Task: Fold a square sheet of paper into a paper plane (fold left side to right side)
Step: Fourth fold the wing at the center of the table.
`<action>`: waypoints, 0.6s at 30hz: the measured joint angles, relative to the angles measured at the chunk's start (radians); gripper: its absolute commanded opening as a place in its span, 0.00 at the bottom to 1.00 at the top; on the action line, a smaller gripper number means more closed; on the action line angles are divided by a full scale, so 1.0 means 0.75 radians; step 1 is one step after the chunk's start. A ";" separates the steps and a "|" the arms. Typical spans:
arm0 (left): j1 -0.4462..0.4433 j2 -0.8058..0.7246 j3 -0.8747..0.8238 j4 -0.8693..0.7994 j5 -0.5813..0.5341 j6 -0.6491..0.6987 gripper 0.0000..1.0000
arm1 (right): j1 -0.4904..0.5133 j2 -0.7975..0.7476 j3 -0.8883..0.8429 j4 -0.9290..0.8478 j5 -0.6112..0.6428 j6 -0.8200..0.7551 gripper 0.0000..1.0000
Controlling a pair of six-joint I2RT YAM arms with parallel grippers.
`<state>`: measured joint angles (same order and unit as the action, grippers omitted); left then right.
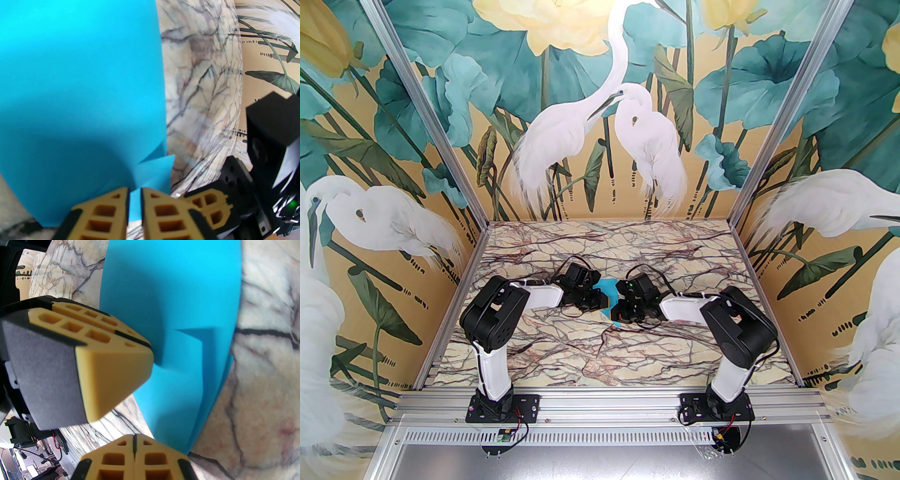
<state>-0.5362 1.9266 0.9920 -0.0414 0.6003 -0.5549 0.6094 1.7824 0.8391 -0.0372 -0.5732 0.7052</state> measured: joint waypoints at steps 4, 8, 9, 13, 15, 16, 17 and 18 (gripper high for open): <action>0.000 0.000 0.000 0.000 -0.004 0.001 0.18 | 0.001 0.005 0.003 -0.029 0.006 -0.001 0.01; 0.000 0.000 -0.003 0.004 -0.004 0.003 0.18 | 0.001 0.022 0.005 -0.061 0.011 0.003 0.01; 0.000 0.000 -0.003 0.004 -0.005 0.003 0.18 | 0.000 0.029 0.005 -0.066 0.009 0.004 0.01; 0.000 0.000 -0.003 0.004 -0.006 0.003 0.18 | -0.001 0.037 0.022 -0.093 0.009 0.013 0.01; 0.000 0.000 -0.003 0.004 -0.009 0.003 0.18 | -0.007 0.041 0.030 -0.107 0.004 0.019 0.01; 0.000 0.000 -0.003 0.004 -0.009 0.003 0.18 | -0.010 0.042 0.031 -0.110 -0.001 0.019 0.01; 0.000 0.000 -0.003 0.004 -0.009 0.003 0.18 | -0.010 0.043 0.032 -0.114 -0.003 0.022 0.01; 0.000 0.000 -0.003 0.004 -0.012 0.003 0.18 | -0.010 0.043 0.032 -0.116 -0.007 0.023 0.01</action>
<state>-0.5362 1.9266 0.9901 -0.0383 0.5915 -0.5526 0.6022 1.8149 0.8631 -0.1246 -0.5781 0.7223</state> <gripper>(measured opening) 0.179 0.059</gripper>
